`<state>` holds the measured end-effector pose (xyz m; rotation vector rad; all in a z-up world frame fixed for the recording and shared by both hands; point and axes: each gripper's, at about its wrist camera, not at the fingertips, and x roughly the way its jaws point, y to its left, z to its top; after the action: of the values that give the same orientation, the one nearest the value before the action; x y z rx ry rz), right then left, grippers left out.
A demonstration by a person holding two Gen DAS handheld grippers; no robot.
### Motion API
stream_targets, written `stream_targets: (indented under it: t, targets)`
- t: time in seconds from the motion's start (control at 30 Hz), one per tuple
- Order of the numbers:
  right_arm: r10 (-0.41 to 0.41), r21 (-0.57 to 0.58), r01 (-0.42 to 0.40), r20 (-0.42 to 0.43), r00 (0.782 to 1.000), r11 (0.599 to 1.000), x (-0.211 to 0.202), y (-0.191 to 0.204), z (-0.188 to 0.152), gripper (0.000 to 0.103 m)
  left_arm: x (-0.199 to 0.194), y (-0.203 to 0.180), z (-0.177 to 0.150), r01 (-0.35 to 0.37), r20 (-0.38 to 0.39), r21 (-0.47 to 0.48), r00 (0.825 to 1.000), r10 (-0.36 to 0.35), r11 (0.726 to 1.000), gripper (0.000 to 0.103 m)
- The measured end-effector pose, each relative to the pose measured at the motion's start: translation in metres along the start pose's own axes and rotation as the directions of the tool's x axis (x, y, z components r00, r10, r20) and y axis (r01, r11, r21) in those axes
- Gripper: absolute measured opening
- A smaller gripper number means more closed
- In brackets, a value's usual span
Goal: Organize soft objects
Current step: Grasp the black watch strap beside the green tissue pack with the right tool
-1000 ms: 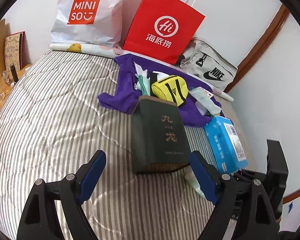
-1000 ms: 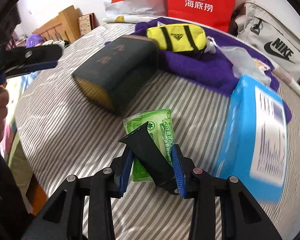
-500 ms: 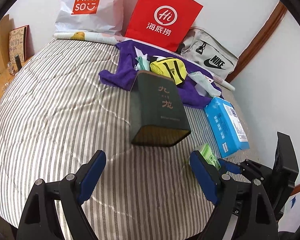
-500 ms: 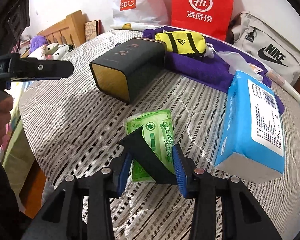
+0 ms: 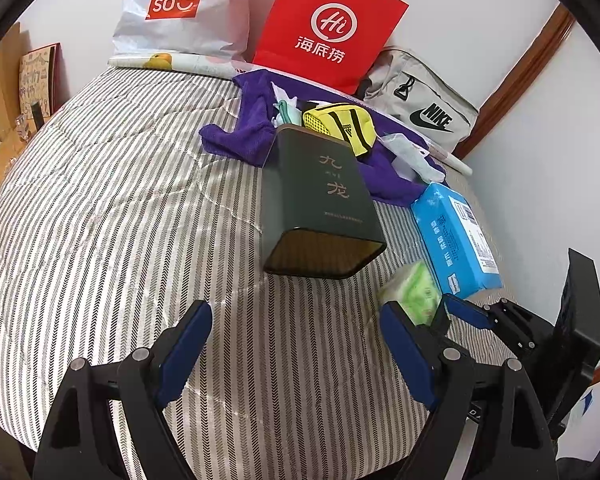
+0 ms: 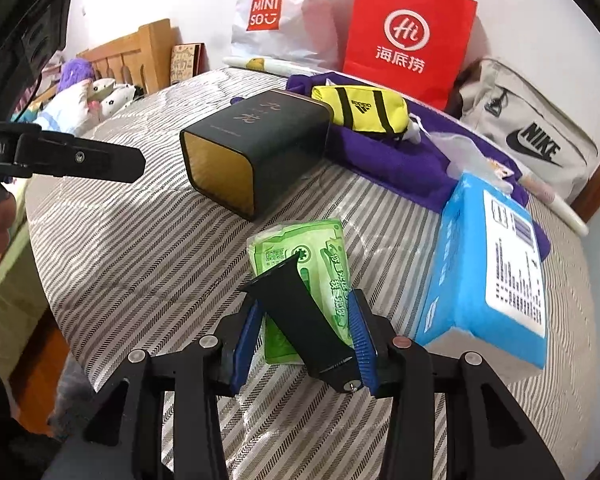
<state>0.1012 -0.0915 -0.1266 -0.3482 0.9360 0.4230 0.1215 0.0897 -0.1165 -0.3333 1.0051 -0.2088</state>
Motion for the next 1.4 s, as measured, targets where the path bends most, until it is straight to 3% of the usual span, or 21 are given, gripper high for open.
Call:
stream_targets:
  t: [0.07, 0.17, 0.43, 0.6, 1.13, 1.2, 1.4]
  targets:
    - [-0.010, -0.018, 0.009, -0.024, 1.000, 1.000, 0.005, 0.002, 0.001, 0.044, 0.000, 0.001, 0.000, 0.003, -0.001, 0.000, 1.000, -0.003, 1.000, 0.085]
    - [-0.018, -0.015, 0.018, -0.042, 0.999, 1.000, 0.010, 0.001, 0.001, 0.054, -0.001, 0.003, 0.000, 0.005, 0.002, -0.005, 1.000, -0.005, 1.000, 0.085]
    - [0.000, -0.023, 0.001, 0.025, 1.000, 1.000, -0.004, 0.001, 0.003, 0.054, 0.002, 0.007, 0.000, 0.008, -0.007, -0.016, 1.000, -0.008, 1.000, 0.085]
    - [0.031, -0.061, -0.032, -0.008, 0.999, 0.998, 0.006, 0.007, 0.004, 0.029, 0.004, 0.005, -0.001, 0.010, -0.013, -0.011, 1.000, -0.010, 1.000, 0.085]
    - [0.133, -0.083, -0.134, -0.022, 0.991, 0.987, 0.013, -0.001, 0.004, 0.028, 0.007, -0.008, -0.003, -0.006, -0.030, 0.023, 1.000, 0.006, 1.000, 0.085]
    - [0.152, -0.067, -0.152, -0.014, 0.988, 0.986, 0.011, -0.006, 0.005, 0.021, 0.008, -0.010, -0.003, -0.011, -0.033, 0.026, 0.999, 0.012, 1.000, 0.085]
    - [0.202, 0.038, -0.203, 0.033, 0.979, 0.978, -0.008, -0.027, 0.001, 0.021, 0.013, -0.017, -0.003, -0.016, -0.048, 0.035, 0.999, 0.018, 0.999, 0.085]
